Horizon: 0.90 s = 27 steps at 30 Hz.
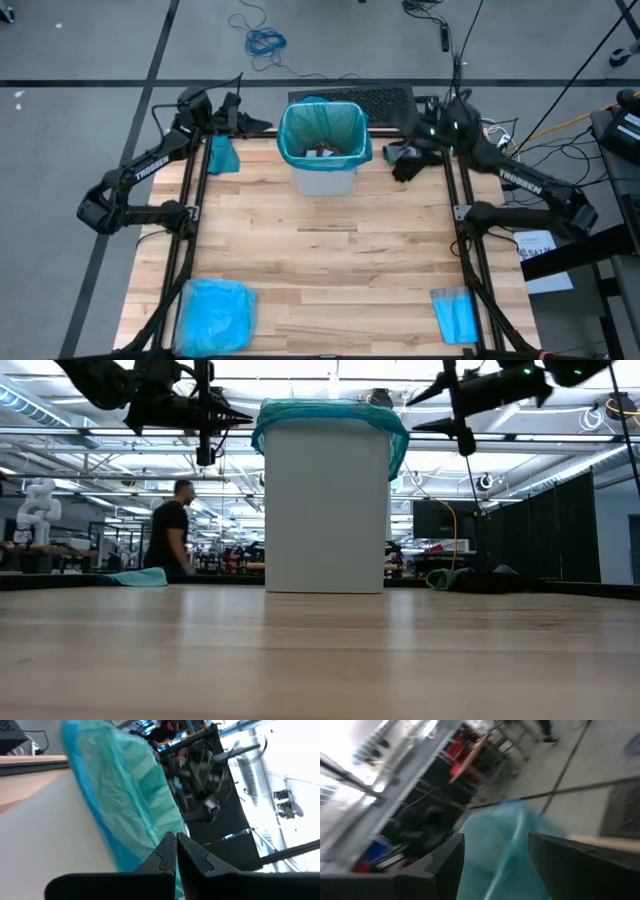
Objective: Place trash/remove bag and relplace
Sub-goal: Remove the blue trash bag from the trash bin
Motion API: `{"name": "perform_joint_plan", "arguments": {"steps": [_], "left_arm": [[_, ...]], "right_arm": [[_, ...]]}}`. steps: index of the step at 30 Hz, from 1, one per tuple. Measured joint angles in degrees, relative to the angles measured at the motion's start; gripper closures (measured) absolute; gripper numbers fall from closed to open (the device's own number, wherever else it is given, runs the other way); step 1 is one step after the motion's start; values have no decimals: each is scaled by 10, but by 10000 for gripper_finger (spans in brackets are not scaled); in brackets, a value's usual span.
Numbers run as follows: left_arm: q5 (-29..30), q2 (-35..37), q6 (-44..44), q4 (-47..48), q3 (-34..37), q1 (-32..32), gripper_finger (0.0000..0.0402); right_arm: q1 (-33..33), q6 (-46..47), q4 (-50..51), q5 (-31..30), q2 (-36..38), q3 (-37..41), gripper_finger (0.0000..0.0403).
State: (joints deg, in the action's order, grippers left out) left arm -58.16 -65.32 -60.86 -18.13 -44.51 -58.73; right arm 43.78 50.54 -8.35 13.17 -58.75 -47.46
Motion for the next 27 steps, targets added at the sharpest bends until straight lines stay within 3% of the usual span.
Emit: {"name": "perform_joint_plan", "arguments": {"steps": [3, 6, 14, 20, 27], "left_arm": [[1, 0, 2, -5, 0, 12, 391], [9, 16, 9, -8, 0, 28, 391], [60, 103, 60, -1, -1, 49, 391], [63, 147, 121, 101, -1, 85, 391], [129, 151, 201, 244, 0, 174, 391]], "right_arm": [[41, -30, 13, 10, -46, -58, 193], [90, -26, 11, 59, -101, -92, 193], [136, 37, -75, 170, -245, -110, 193], [135, 108, -200, 205, -333, -110, 193], [141, 163, -256, 280, -418, -125, 193]]}}
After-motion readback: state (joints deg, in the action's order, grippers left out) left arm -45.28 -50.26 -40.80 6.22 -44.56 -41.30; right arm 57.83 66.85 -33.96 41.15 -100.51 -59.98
